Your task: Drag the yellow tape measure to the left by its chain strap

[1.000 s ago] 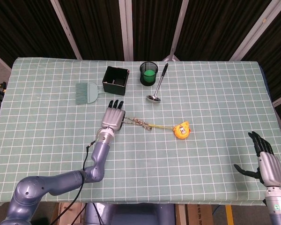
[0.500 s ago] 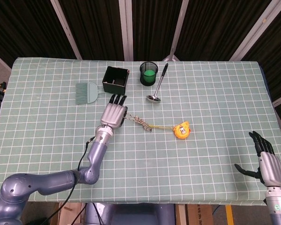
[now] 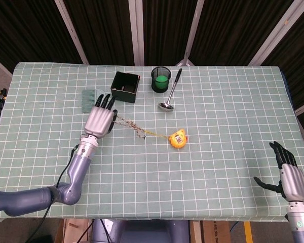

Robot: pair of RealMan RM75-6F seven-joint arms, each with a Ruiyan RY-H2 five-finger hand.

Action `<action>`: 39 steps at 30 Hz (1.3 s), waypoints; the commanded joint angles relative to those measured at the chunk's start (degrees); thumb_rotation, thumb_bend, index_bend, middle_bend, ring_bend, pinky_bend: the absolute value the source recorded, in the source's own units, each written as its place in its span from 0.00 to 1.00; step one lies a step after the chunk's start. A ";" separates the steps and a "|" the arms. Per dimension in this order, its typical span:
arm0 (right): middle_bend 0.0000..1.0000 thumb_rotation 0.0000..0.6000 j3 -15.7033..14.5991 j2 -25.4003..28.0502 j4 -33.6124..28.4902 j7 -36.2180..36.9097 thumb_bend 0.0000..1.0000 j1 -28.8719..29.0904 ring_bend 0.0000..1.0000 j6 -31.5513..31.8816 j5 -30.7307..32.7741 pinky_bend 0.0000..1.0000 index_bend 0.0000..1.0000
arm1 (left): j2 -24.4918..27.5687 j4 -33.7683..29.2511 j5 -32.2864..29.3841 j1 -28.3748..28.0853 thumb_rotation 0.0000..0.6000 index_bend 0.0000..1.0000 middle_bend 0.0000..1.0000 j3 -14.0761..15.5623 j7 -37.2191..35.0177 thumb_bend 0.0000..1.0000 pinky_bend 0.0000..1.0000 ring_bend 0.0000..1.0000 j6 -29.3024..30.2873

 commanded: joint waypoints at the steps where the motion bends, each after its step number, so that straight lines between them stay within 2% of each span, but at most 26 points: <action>1: 0.00 1.00 -0.03 -0.11 0.05 -0.19 0.19 0.00 0.00 0.08 -0.12 0.00 0.00 | 3.12 -2.72 1.45 2.43 1.00 0.58 0.06 1.27 -1.34 0.56 0.00 0.00 1.81; 10: 0.00 1.00 -0.11 -0.44 0.26 -0.98 0.19 -0.01 0.00 0.46 -0.54 0.00 0.00 | 10.90 -7.77 4.64 8.24 1.00 0.58 0.06 4.03 -4.54 0.56 0.00 0.00 5.77; 20: 0.00 1.00 -0.34 -0.84 0.48 -2.13 0.19 -0.16 0.00 1.36 -1.55 0.00 0.00 | 20.24 -11.32 9.18 16.79 1.00 0.58 0.06 7.66 -12.13 0.56 0.00 0.00 10.92; 29: 0.00 1.00 -0.40 -1.05 0.66 -2.72 0.19 -0.22 0.00 1.74 -1.88 0.00 0.00 | 24.69 -8.55 10.97 22.12 1.00 0.58 0.06 9.51 -17.17 0.56 0.00 0.00 12.76; 39: 0.00 1.00 -0.55 -1.25 0.73 -3.34 0.19 -0.24 0.00 2.06 -2.39 0.00 0.00 | 26.36 -4.19 11.67 25.88 1.00 0.57 0.06 10.20 -21.51 0.55 0.00 0.00 12.54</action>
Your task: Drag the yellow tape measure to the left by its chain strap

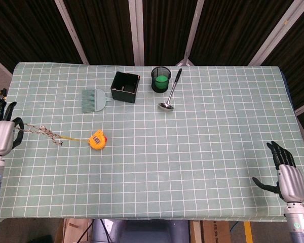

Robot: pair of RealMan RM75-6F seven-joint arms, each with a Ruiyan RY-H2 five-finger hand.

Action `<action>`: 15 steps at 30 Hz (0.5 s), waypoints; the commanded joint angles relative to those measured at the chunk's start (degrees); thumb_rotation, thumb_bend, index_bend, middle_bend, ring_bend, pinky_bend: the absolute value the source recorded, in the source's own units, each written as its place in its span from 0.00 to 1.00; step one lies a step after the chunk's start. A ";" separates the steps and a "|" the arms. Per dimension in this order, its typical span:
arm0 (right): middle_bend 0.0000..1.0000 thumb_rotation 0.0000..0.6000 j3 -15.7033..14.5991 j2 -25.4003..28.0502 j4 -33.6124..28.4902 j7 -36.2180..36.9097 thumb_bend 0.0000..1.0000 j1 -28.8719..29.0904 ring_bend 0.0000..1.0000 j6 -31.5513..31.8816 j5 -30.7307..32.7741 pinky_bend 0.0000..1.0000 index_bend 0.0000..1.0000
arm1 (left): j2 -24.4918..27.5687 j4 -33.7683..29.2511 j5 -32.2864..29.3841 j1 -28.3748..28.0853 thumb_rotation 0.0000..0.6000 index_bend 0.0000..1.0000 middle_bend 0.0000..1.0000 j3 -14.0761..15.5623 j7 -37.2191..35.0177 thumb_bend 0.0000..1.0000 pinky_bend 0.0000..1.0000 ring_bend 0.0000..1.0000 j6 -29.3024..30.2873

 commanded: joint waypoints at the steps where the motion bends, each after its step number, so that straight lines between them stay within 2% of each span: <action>1: 0.00 1.00 -0.05 -0.06 -0.05 -0.16 0.19 -0.01 0.00 0.04 -0.07 0.00 0.00 | 0.25 0.61 0.52 0.80 1.00 0.56 0.06 0.21 -0.75 0.55 0.00 0.00 0.00; 4: 0.00 1.00 -0.10 -0.09 -0.12 -0.29 0.19 0.00 0.00 -0.01 -0.09 0.00 0.00 | 0.44 0.72 0.96 1.73 1.00 0.50 0.03 0.34 -1.58 0.51 0.00 0.00 0.16; 7: 0.00 1.00 -0.12 -0.06 0.02 -0.50 0.19 -0.03 0.00 0.10 -0.16 0.00 0.00 | 0.81 0.27 1.39 2.89 1.00 0.36 0.00 0.60 -2.21 0.32 0.00 0.00 0.64; 10: 0.00 1.00 -0.11 -0.05 0.29 -0.70 0.19 -0.03 0.00 0.14 -0.15 0.00 0.00 | 1.57 -1.01 2.11 4.40 1.00 0.23 0.00 0.87 -2.93 0.18 0.00 0.00 2.00; 15: 0.00 1.00 -0.31 -0.27 0.88 -1.52 0.19 0.01 0.00 0.51 -0.95 0.00 0.00 | 3.54 -7.35 4.03 8.57 1.00 0.10 0.00 1.38 -7.16 0.09 0.00 0.00 6.03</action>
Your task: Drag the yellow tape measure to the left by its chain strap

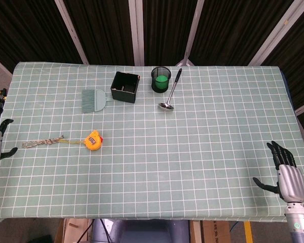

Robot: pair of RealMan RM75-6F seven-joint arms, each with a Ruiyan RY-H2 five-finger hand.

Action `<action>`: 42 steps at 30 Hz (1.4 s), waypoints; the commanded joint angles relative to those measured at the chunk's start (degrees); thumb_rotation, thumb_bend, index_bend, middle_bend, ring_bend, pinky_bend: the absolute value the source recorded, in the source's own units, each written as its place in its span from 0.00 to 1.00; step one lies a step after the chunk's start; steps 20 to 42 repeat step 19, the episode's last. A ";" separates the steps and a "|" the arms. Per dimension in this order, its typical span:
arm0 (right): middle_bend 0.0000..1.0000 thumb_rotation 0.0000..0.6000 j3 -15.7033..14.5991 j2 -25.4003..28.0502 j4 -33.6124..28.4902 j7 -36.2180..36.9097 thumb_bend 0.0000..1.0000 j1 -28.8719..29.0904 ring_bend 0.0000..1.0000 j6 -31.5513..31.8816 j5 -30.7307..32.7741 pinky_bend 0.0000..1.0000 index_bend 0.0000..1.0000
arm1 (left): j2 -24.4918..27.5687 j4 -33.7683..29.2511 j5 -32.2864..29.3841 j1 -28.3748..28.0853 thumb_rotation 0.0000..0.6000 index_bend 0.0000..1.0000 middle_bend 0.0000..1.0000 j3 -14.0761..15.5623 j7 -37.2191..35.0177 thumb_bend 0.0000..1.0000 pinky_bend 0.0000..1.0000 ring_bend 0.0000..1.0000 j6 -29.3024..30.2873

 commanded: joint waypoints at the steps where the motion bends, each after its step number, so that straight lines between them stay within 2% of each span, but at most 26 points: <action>1: 0.00 1.00 -0.23 -0.13 0.33 -0.54 0.19 0.02 0.00 0.13 -0.47 0.00 0.00 | 1.73 -5.48 2.04 3.49 1.00 0.07 0.00 0.83 -3.45 0.09 0.00 0.00 3.14; 4: 0.00 1.00 -0.74 -0.18 0.72 -1.58 0.19 -0.02 0.00 0.20 -1.21 0.00 0.00 | 1.99 -8.54 4.88 6.92 1.00 0.01 0.00 2.72 -5.65 0.06 0.00 0.00 6.12; 6: 0.00 1.00 -1.18 -0.20 1.11 -2.60 0.19 -0.05 0.00 0.62 -2.40 0.00 0.00 | 1.44 -8.75 8.53 10.10 1.00 0.00 0.00 5.18 -7.41 0.04 0.00 0.00 9.15; 8: 0.00 1.00 -1.46 -0.41 1.61 -3.42 0.19 -0.07 0.00 1.04 -3.28 0.00 0.00 | 0.95 -7.57 12.41 11.43 1.00 0.00 0.00 6.23 -9.29 0.03 0.00 0.00 10.88; 15: 0.00 1.00 -2.01 -0.82 1.78 -5.34 0.19 -0.17 0.00 1.87 -4.80 0.00 0.00 | -0.66 -4.23 18.21 12.05 1.00 0.00 0.00 8.47 -9.13 0.00 0.00 0.00 9.24; 19: 0.00 1.00 -2.40 -0.94 1.78 -6.06 0.19 -0.26 0.00 2.20 -5.62 0.00 0.00 | -1.42 -3.44 19.68 11.80 1.00 0.00 0.00 8.64 -8.48 0.00 0.00 0.00 7.77; 42: 0.00 1.00 -2.40 -0.94 1.78 -6.06 0.19 -0.26 0.00 2.20 -5.62 0.00 0.00 | -1.42 -3.44 19.68 11.80 1.00 0.00 0.00 8.64 -8.48 0.00 0.00 0.00 7.77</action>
